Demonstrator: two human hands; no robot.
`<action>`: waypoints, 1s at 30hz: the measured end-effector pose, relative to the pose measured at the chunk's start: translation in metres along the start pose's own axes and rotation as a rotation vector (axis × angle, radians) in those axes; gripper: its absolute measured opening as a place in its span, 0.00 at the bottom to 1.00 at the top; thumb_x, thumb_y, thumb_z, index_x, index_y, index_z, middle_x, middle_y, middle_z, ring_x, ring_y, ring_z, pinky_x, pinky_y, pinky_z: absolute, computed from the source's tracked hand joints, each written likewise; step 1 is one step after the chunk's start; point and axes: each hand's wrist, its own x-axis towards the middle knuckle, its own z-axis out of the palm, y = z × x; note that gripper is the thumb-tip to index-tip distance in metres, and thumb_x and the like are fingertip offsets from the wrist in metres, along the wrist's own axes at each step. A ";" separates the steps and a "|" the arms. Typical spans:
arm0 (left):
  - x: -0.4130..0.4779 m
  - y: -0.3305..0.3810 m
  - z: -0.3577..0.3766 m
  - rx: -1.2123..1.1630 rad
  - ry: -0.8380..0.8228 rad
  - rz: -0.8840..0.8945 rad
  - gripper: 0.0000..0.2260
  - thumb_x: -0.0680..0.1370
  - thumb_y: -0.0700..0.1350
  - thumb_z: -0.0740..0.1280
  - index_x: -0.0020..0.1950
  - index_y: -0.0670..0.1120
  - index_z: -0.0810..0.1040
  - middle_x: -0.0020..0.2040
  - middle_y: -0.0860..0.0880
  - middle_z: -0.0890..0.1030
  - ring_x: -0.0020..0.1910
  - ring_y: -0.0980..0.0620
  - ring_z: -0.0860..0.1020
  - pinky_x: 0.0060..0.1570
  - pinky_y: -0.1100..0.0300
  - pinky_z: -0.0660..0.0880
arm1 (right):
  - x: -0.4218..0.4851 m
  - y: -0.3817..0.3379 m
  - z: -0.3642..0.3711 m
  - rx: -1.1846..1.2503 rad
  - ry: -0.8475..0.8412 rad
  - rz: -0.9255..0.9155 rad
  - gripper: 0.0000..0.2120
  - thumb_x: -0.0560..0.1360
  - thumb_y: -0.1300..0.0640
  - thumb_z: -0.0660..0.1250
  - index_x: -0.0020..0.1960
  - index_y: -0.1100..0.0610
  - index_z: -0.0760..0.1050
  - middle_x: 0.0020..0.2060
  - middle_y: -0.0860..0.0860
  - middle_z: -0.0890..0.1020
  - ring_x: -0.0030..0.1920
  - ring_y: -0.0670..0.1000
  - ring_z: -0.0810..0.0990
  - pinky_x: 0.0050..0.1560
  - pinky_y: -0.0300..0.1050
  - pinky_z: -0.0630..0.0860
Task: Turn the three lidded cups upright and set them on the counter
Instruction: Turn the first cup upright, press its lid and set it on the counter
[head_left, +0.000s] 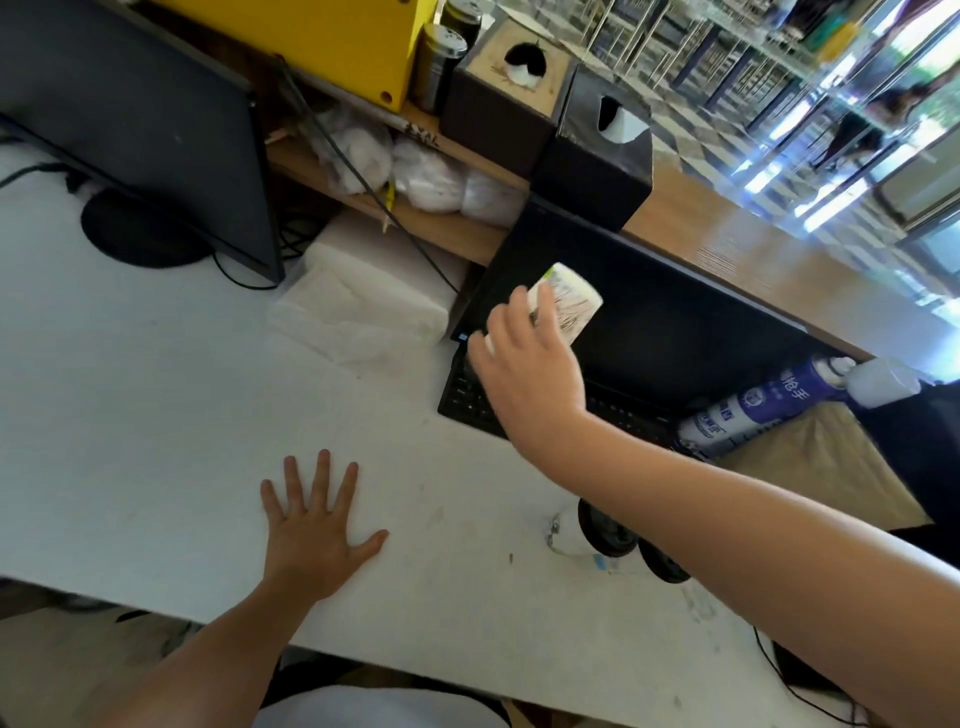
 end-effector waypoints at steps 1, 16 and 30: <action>0.000 0.000 0.001 0.000 -0.001 0.001 0.46 0.71 0.77 0.45 0.80 0.49 0.57 0.81 0.42 0.52 0.78 0.30 0.46 0.73 0.30 0.42 | -0.001 -0.010 0.004 -0.023 -0.021 -0.034 0.30 0.79 0.55 0.65 0.78 0.62 0.61 0.74 0.66 0.65 0.77 0.70 0.56 0.76 0.70 0.47; 0.001 0.001 -0.003 0.015 -0.037 -0.031 0.47 0.70 0.79 0.42 0.81 0.51 0.50 0.82 0.43 0.46 0.79 0.32 0.41 0.72 0.32 0.35 | -0.011 -0.028 0.025 -0.064 -0.077 -0.049 0.27 0.80 0.56 0.64 0.76 0.62 0.62 0.74 0.65 0.64 0.77 0.70 0.56 0.77 0.68 0.47; 0.001 -0.001 -0.006 0.012 -0.129 -0.046 0.48 0.69 0.80 0.41 0.81 0.51 0.45 0.81 0.45 0.40 0.73 0.37 0.23 0.70 0.34 0.30 | -0.001 0.054 0.024 1.271 -0.205 0.230 0.43 0.66 0.58 0.80 0.76 0.44 0.65 0.62 0.48 0.76 0.64 0.54 0.74 0.67 0.58 0.71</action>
